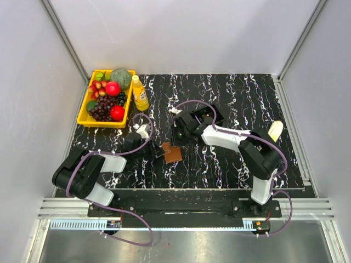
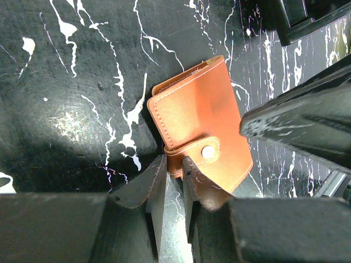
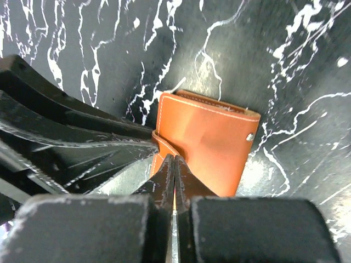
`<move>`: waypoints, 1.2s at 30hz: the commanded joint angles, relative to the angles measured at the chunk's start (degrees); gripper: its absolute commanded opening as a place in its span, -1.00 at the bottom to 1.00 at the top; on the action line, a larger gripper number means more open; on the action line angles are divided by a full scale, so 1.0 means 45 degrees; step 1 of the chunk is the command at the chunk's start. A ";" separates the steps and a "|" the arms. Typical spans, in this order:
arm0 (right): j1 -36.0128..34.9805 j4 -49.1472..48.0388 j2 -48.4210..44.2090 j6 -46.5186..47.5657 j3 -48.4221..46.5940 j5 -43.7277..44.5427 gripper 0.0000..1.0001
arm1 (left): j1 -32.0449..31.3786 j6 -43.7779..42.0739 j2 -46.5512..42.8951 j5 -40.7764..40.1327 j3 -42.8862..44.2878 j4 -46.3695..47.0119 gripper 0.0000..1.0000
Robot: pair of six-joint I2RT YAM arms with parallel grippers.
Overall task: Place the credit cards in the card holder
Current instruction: Close the card holder at the center of the board.
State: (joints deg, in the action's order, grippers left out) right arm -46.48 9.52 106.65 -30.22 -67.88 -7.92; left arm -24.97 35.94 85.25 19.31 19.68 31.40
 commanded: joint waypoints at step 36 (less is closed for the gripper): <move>-0.0748 0.1829 -0.1356 0.0583 -0.1012 0.3148 -0.87 | -0.0076 0.0118 0.0059 0.0474 0.0177 0.0913 -0.57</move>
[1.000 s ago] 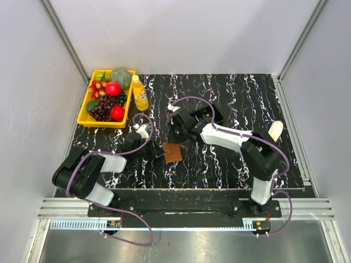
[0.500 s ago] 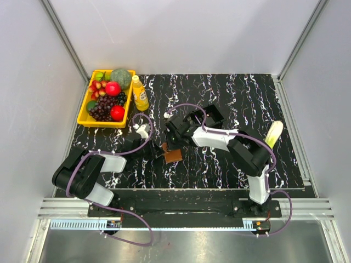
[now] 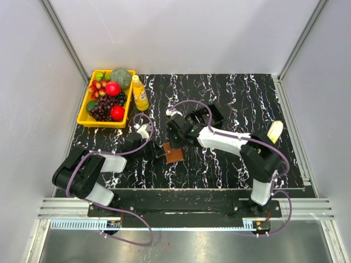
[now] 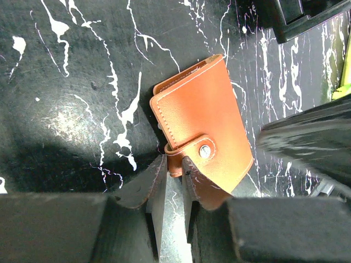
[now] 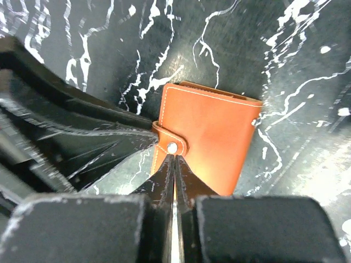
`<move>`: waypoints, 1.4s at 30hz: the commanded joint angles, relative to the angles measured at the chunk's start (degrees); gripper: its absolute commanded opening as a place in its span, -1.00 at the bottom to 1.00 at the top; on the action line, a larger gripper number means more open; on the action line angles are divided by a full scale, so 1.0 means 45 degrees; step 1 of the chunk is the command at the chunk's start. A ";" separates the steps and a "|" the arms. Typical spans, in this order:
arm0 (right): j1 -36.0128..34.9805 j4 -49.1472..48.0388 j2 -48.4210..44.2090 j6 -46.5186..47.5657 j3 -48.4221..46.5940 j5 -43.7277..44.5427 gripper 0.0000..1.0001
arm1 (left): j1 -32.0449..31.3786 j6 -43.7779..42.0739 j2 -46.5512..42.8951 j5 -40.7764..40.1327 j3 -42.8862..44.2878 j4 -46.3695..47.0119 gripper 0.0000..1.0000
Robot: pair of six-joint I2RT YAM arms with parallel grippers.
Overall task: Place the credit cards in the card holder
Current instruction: Close the card holder at the center of the board.
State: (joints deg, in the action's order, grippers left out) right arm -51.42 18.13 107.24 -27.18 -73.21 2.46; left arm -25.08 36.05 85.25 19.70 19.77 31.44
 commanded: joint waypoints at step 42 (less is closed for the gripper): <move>0.1153 -0.0122 0.0329 -0.0737 0.1054 -0.0995 -0.94 | -0.0383 0.1284 -0.0899 -0.0355 0.0021 0.0062 -0.45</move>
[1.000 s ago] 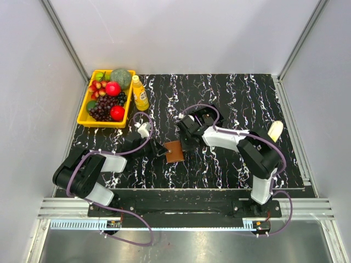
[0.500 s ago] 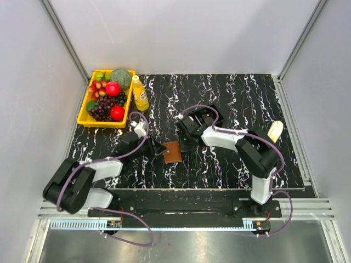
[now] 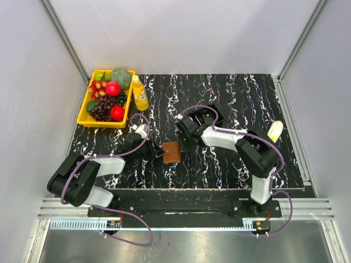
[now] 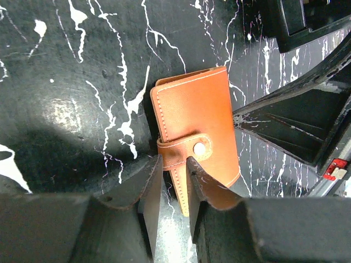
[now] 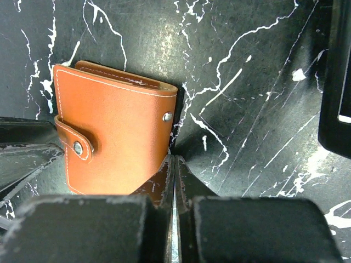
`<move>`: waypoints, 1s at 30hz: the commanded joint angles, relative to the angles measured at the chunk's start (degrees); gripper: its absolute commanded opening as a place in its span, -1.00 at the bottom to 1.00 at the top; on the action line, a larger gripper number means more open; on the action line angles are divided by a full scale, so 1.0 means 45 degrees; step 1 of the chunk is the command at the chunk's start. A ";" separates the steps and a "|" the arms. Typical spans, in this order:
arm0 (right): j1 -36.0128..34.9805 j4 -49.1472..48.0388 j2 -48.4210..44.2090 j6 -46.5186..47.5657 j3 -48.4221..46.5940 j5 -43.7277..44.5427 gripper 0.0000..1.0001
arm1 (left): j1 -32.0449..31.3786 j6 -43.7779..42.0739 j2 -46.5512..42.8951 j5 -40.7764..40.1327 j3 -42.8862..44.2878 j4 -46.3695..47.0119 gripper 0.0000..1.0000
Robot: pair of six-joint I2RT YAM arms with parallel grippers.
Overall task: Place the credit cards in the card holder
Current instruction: Close the card holder at the center of the board.
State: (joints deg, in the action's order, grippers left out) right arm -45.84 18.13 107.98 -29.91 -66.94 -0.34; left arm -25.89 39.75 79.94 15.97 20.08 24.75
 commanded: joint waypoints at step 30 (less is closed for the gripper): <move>0.0070 0.0111 -0.1729 0.0631 -0.0594 0.1598 -0.83 | -0.0692 -0.0942 -0.0789 0.0145 0.0051 -0.0225 -0.62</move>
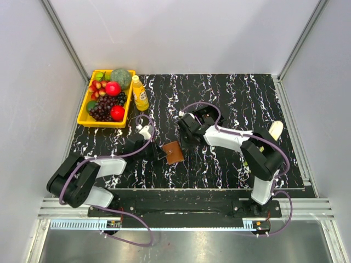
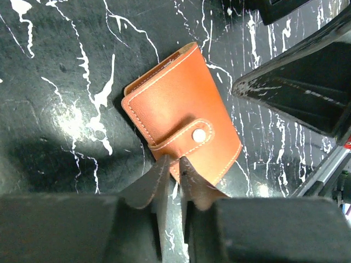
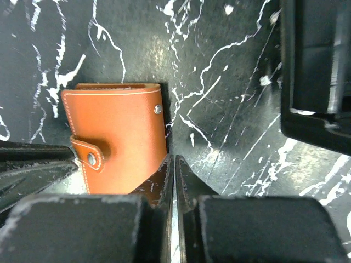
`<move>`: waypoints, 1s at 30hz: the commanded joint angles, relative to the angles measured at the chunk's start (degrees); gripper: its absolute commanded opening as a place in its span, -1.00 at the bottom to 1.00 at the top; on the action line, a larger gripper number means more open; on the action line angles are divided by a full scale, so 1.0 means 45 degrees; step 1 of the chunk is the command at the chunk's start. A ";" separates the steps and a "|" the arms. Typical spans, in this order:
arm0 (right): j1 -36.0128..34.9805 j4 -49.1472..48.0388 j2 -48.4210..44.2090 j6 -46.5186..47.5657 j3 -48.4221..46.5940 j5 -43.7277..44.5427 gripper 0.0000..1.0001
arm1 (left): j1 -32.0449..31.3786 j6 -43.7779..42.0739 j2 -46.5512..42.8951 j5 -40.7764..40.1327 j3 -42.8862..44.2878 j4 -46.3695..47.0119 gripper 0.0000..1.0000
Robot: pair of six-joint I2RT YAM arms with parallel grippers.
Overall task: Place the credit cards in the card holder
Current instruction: Close the card holder at the center of the board.
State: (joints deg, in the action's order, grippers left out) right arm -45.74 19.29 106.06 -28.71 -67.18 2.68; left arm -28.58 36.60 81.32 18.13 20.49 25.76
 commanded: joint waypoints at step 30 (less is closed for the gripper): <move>-0.1223 -0.0458 0.0533 0.0325 -0.1322 -0.1045 -0.95 | -0.0075 -0.0106 -0.0942 -0.1099 0.0935 -0.0960 -0.46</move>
State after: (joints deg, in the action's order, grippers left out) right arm -50.43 17.85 109.67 -27.14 -74.26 -2.63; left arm -28.80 35.90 76.47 14.06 22.52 17.34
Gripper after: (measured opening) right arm 0.033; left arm 0.265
